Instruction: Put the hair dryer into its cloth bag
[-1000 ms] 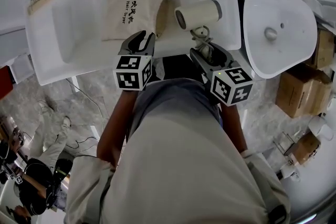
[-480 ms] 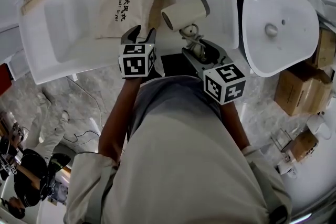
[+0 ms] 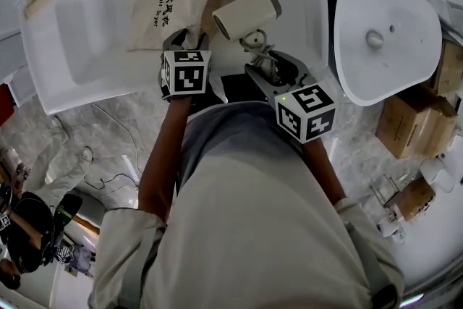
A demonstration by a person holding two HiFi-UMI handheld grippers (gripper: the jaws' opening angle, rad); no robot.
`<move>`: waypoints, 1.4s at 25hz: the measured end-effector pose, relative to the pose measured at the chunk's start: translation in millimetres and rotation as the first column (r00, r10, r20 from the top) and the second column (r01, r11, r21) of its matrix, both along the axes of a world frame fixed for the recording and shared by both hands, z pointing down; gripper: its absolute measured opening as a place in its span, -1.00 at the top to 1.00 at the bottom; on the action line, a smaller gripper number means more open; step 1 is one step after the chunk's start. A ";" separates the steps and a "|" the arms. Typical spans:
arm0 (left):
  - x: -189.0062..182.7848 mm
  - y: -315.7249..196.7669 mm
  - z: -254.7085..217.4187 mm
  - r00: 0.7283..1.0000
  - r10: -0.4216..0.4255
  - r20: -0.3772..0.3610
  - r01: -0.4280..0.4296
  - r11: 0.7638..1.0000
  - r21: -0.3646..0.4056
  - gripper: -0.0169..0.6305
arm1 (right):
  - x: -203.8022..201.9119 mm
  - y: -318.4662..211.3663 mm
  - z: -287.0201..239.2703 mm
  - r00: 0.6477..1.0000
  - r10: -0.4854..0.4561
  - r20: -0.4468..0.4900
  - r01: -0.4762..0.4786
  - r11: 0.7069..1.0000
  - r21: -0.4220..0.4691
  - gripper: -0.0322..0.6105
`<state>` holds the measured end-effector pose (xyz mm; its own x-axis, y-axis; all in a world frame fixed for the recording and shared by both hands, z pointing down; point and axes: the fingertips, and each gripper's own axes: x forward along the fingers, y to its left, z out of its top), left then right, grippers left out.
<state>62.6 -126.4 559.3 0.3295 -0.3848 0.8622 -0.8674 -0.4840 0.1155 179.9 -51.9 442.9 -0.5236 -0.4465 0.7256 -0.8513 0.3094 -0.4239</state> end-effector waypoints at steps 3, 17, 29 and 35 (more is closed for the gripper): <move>-2.0 -3.6 -3.0 1.000 -0.019 -0.025 0.019 1.000 0.000 0.47 | 1.9 -1.7 3.9 1.000 -0.003 0.000 0.003 1.000 -0.015 0.16; -14.3 2.9 -18.4 0.996 -0.037 -0.086 0.039 0.999 0.016 0.73 | -6.0 9.0 26.2 0.998 -0.070 0.005 0.070 0.992 -0.109 0.16; -29.8 3.2 -27.0 0.990 -0.035 -0.139 0.039 0.999 0.032 0.74 | -20.6 19.4 47.8 0.990 -0.141 0.011 0.140 0.964 -0.225 0.16; -36.2 4.4 -31.0 0.987 -0.034 -0.155 0.039 0.999 0.028 0.75 | -29.7 25.6 59.7 0.985 -0.173 0.021 0.172 0.939 -0.297 0.16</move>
<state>26.4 -121.9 528.3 0.4433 -0.4242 0.7896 -0.8573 -0.4580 0.2353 150.2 -26.2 502.7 -0.5690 -0.1138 0.8144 -0.7986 0.3126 -0.5143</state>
